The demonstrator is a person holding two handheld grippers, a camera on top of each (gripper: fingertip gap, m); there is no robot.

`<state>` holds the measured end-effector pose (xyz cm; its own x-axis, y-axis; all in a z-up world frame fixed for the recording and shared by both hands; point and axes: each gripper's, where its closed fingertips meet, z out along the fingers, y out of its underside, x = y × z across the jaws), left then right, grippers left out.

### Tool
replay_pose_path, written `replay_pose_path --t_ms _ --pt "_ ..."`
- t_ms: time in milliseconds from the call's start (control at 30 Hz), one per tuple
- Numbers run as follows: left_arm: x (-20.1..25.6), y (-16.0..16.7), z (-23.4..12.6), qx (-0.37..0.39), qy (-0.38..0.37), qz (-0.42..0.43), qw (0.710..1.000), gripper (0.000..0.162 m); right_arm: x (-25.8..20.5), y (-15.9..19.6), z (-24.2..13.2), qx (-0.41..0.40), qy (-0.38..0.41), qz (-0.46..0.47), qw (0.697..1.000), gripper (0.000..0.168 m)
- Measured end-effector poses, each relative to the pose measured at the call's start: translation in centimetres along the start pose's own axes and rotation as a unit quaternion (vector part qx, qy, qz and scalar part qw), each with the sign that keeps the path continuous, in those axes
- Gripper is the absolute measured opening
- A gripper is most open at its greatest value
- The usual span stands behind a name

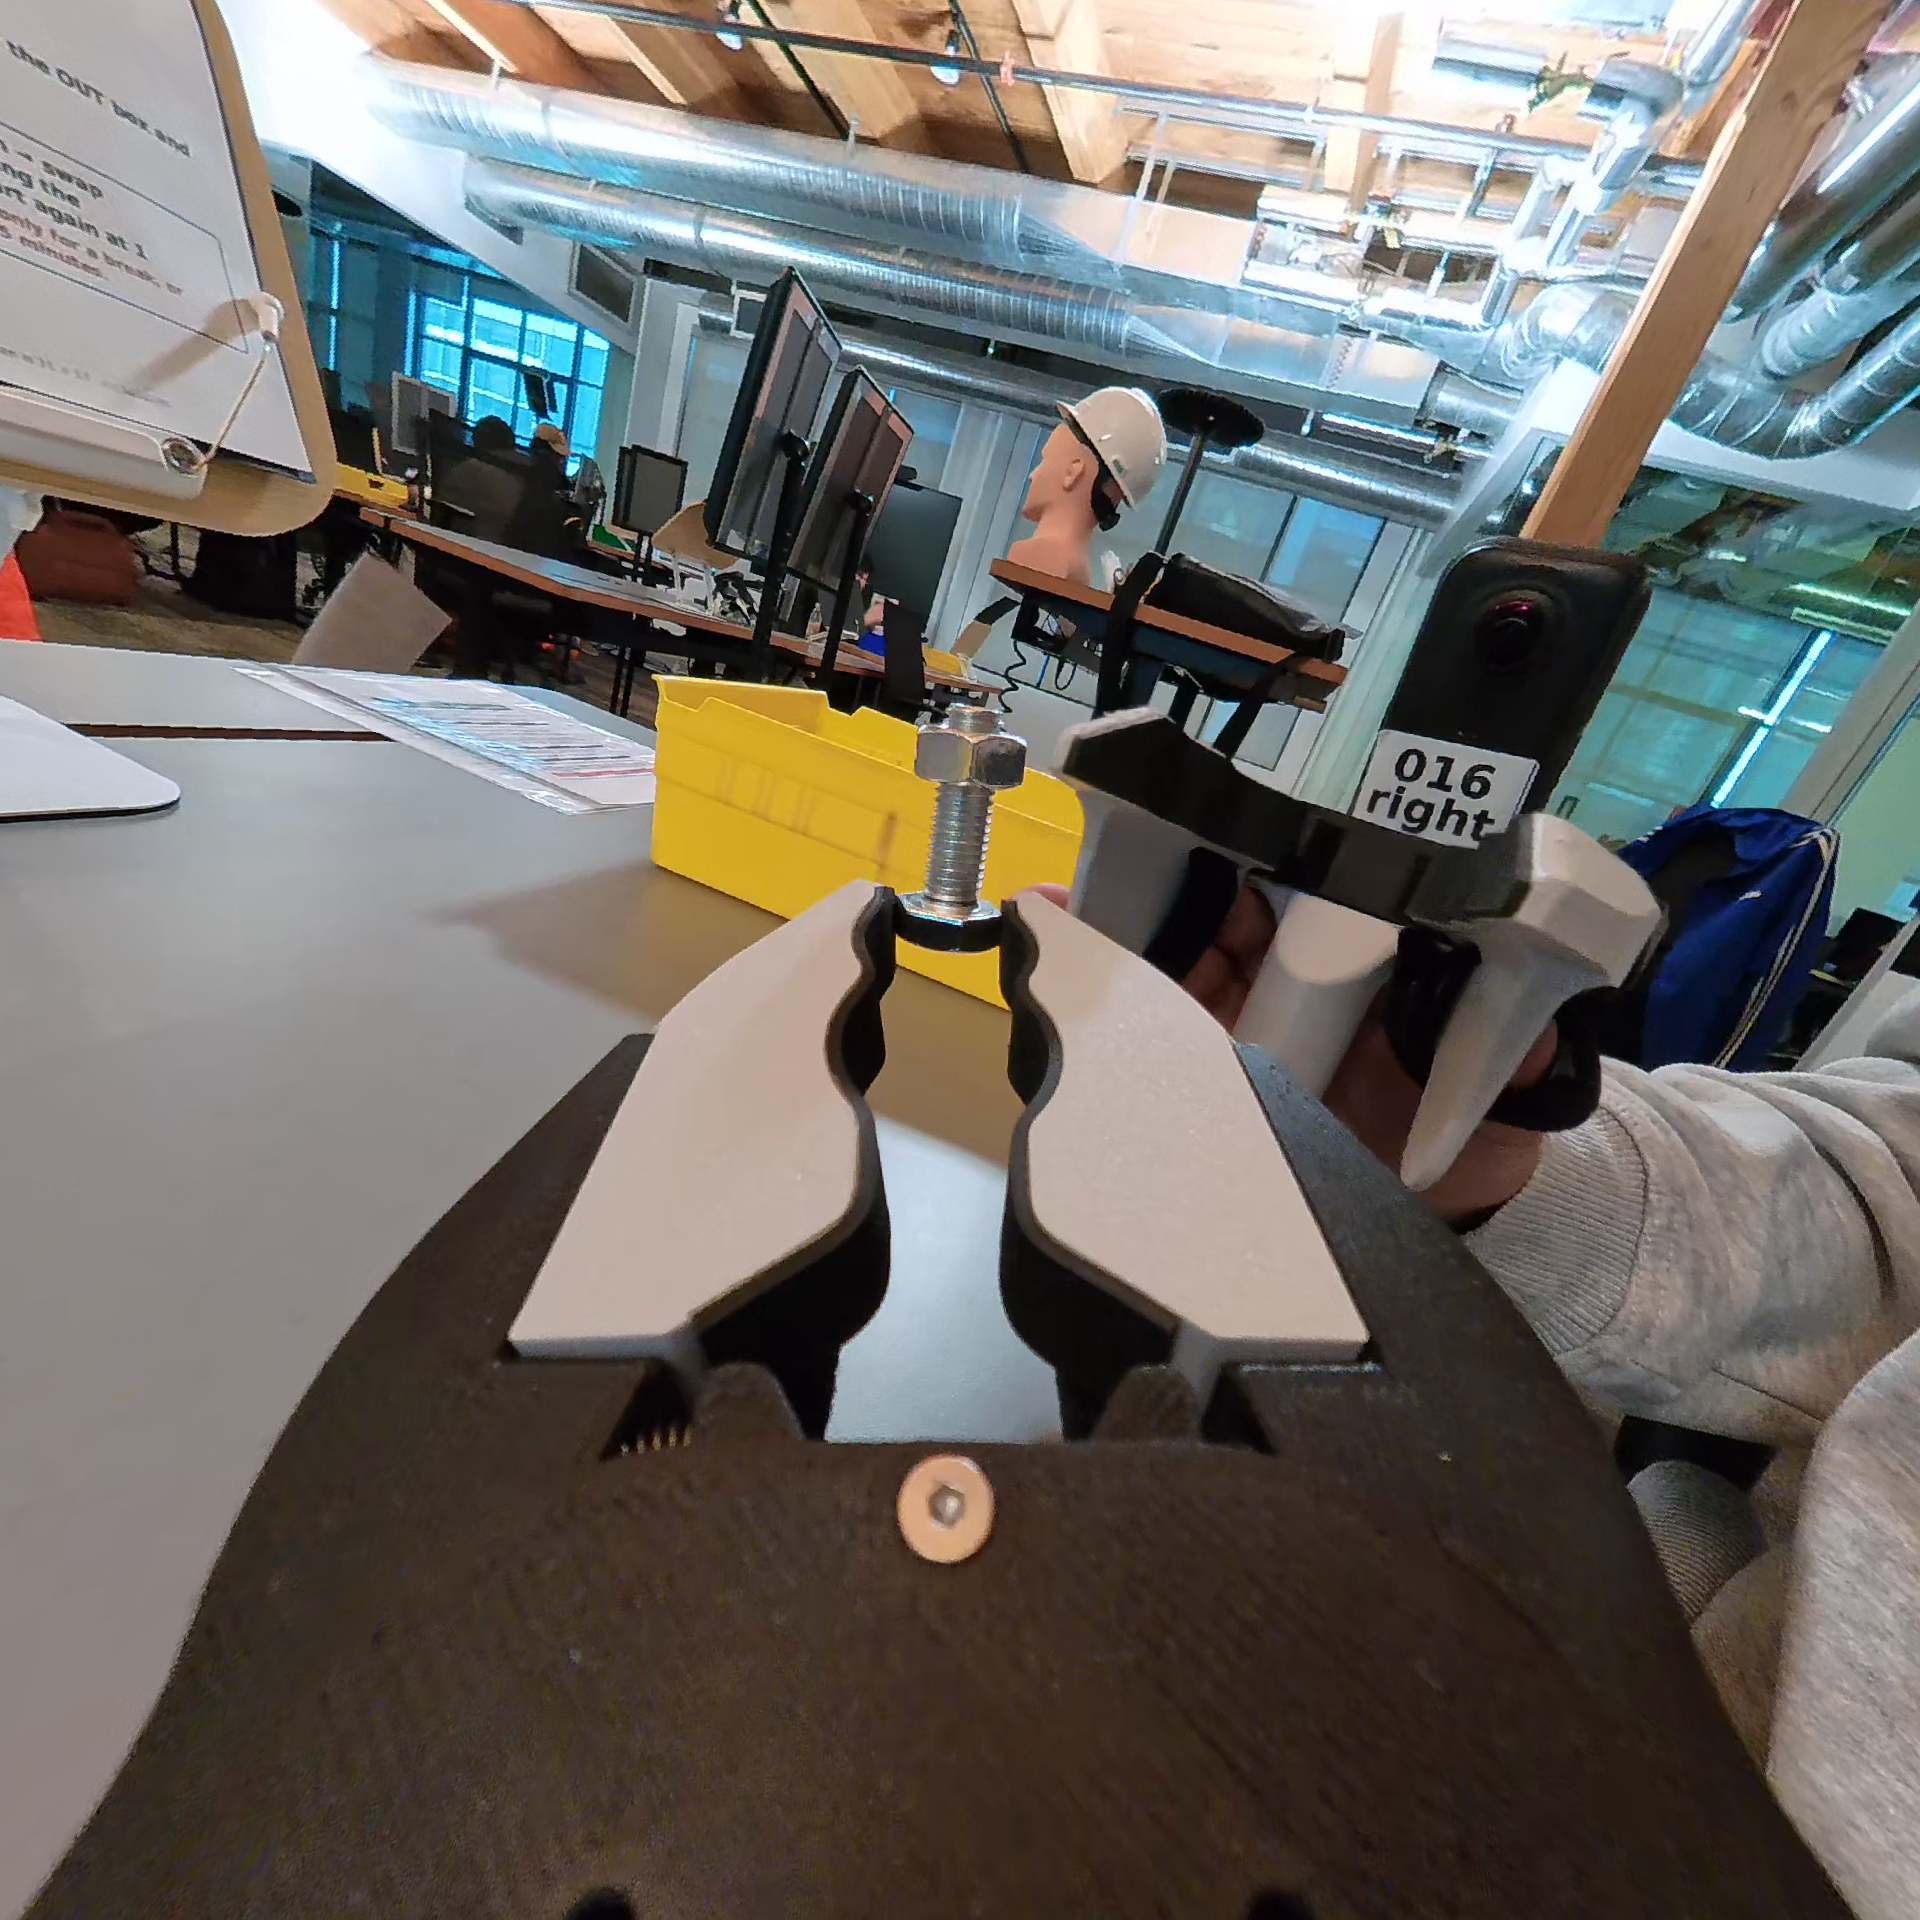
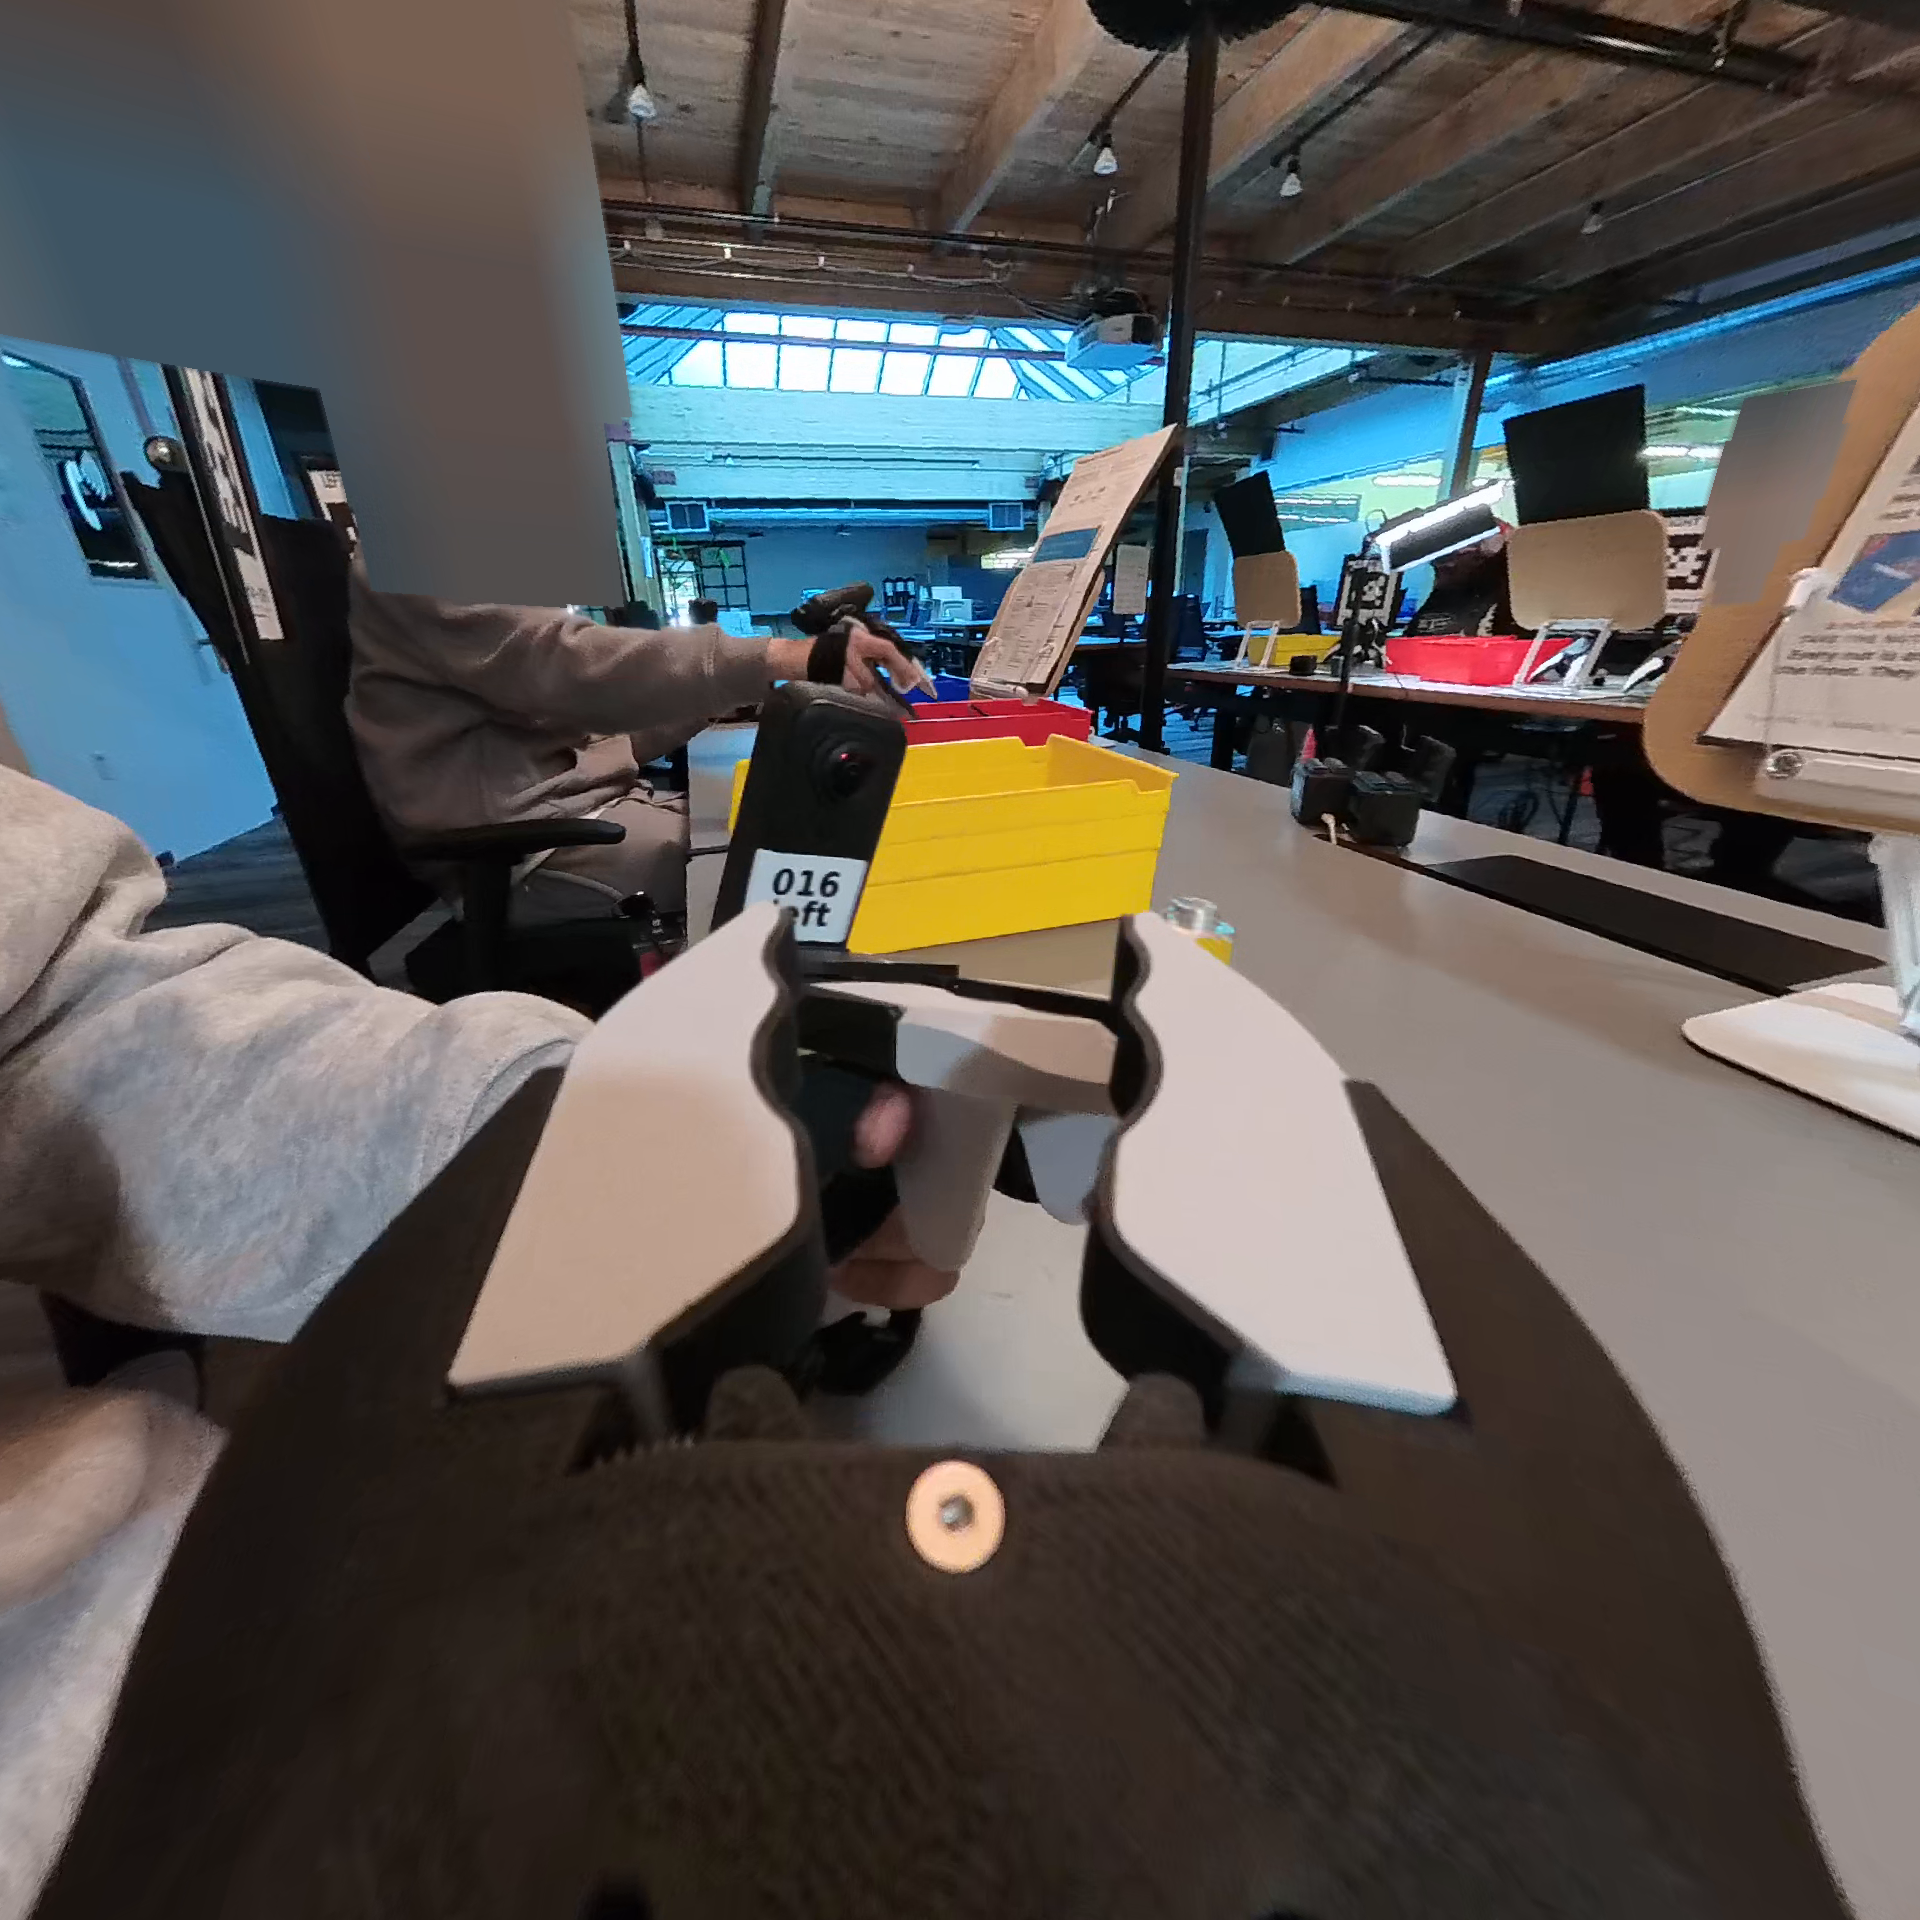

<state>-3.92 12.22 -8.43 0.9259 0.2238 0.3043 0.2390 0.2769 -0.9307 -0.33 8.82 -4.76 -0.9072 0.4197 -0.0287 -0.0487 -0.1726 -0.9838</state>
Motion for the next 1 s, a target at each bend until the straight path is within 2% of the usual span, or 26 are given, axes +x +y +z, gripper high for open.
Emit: replay_pose_path --t_ms 167,233,467,667,733,1000 --pt "0.0 0.0 0.0 0.0 0.0 0.0 1.0 0.021 0.6 0.2 0.0 -0.002 0.012 0.013 1.0 0.059" --pt "0.0 -0.1 0.0 0.002 0.0 -0.003 1.0 0.021 1.4 0.2 -0.2 0.0 0.037 0.014 0.999 0.07" --pt "0.1 0.0 0.1 0.0 0.002 -0.002 1.0 0.021 0.3 -0.3 -0.2 0.006 0.012 -0.009 1.0 0.057" --pt "0.1 0.0 0.1 0.0 0.002 -0.003 1.0 0.021 0.6 0.2 0.0 -0.005 0.019 -0.002 1.0 0.058" --pt "0.1 0.0 0.0 0.003 0.002 -0.008 1.0 0.02 1.7 0.5 -0.2 -0.013 0.054 -0.003 0.998 0.066" --pt "0.2 0.1 0.1 0.0 0.004 -0.006 1.0 0.02 0.4 -0.2 -0.2 -0.001 0.027 -0.038 0.999 0.056"
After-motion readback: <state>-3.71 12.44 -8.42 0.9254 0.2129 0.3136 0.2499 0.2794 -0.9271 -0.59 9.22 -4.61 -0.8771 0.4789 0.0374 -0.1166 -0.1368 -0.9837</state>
